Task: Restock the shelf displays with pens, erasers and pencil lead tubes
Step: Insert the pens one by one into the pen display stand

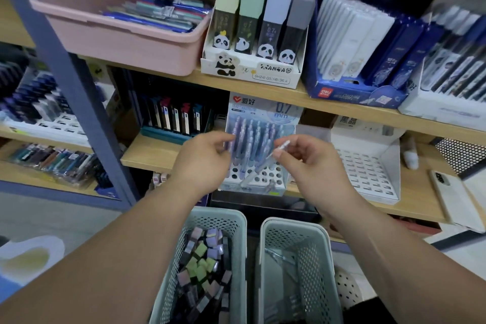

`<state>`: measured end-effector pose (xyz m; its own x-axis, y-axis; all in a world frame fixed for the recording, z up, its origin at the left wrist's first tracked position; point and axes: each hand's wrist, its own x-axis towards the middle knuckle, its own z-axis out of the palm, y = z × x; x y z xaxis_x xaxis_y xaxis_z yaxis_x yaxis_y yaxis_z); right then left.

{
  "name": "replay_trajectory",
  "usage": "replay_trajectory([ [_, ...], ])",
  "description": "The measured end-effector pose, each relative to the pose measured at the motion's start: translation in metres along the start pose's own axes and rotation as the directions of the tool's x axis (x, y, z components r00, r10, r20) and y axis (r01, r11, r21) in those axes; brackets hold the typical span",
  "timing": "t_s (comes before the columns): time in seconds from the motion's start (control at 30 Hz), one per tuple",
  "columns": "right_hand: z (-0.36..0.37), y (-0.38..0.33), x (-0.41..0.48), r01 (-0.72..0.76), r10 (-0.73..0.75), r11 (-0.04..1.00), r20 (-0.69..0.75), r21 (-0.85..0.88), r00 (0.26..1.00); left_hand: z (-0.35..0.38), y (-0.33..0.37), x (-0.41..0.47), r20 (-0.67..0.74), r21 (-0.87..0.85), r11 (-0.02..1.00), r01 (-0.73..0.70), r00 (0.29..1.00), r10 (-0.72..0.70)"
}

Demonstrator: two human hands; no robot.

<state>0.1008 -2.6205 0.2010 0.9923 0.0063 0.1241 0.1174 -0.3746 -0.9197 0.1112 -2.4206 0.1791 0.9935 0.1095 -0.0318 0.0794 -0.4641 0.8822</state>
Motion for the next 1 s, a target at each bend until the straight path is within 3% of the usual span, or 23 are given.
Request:
replay_trajectory([
  [0.17, 0.015, -0.020, 0.017, 0.188, -0.202, 0.969, -0.075, -0.160, 0.977, -0.005, 0.001, 0.003, -0.020, -0.065, 0.996, 0.056, 0.998, -0.057],
  [0.33, 0.037, -0.024, 0.032, 0.284, -0.328, 0.895, -0.077, -0.343, 0.942, -0.003, -0.004, 0.007, -0.074, -0.100, 0.994, 0.031, 0.997, -0.039],
  [0.43, 0.046, -0.012, 0.043, 0.270, -0.319, 0.848, -0.032, -0.457, 0.947, -0.001, -0.003, 0.008, -0.153, -0.137, 0.990, 0.012, 0.988, -0.033],
  [0.53, 0.049, -0.006, 0.049, 0.214, -0.266, 0.885, -0.072, -0.413, 0.961, 0.003, -0.003, 0.010, -0.193, -0.257, 0.966, 0.024, 0.978, -0.075],
  [1.0, 0.051, 0.007, 0.058, 0.292, -0.317, 0.802, 0.043, -0.521, 0.947, 0.016, -0.013, 0.025, -0.123, -0.282, 0.953, 0.113, 0.981, -0.152],
])
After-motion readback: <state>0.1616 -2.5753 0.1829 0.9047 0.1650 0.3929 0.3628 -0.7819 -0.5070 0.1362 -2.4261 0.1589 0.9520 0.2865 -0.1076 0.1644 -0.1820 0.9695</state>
